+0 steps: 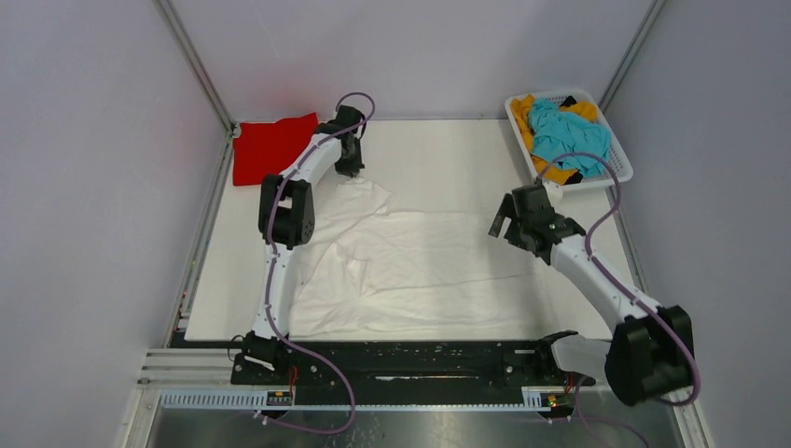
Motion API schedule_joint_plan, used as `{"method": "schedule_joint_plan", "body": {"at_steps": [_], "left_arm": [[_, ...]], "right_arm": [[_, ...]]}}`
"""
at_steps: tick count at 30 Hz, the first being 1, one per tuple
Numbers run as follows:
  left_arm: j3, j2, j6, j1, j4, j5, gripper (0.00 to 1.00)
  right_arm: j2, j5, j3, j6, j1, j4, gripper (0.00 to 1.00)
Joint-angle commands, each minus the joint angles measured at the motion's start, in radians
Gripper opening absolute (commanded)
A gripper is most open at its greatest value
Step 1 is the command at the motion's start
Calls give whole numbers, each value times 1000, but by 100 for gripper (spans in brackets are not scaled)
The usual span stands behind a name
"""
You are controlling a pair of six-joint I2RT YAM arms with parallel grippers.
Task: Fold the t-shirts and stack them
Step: Grab the side of the flattened tshirt furthest away from the robot with both arms
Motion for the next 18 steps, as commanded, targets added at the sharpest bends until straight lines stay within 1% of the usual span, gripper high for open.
{"method": "schedule_joint_plan", "body": {"at_steps": [1, 3, 6, 7, 8, 11, 13, 15, 18], "left_arm": [[-104, -144, 0, -18, -10, 15, 0], [-185, -217, -13, -23, 35, 21, 0], [-295, -310, -30, -35, 100, 48, 0], [-323, -333, -32, -40, 111, 48, 0], [-344, -353, -34, -43, 117, 44, 0], [-406, -405, -39, -54, 127, 24, 0], [-446, -434, -44, -54, 139, 19, 0], [-480, -465, -50, -56, 147, 18, 0], [-532, -502, -51, -55, 158, 17, 0]], "right_arm": [[202, -15, 255, -258, -37, -41, 100], [324, -60, 396, -439, -46, -114, 100], [492, -272, 555, -866, -46, -186, 99], [538, -348, 605, -999, -46, -235, 99], [584, -388, 657, -1132, -49, -282, 99], [685, -444, 807, -1310, -83, -400, 99], [732, -478, 867, -1419, -107, -462, 98], [778, -443, 890, -1498, -119, -470, 98], [855, -363, 926, -1547, -127, -488, 98]]}}
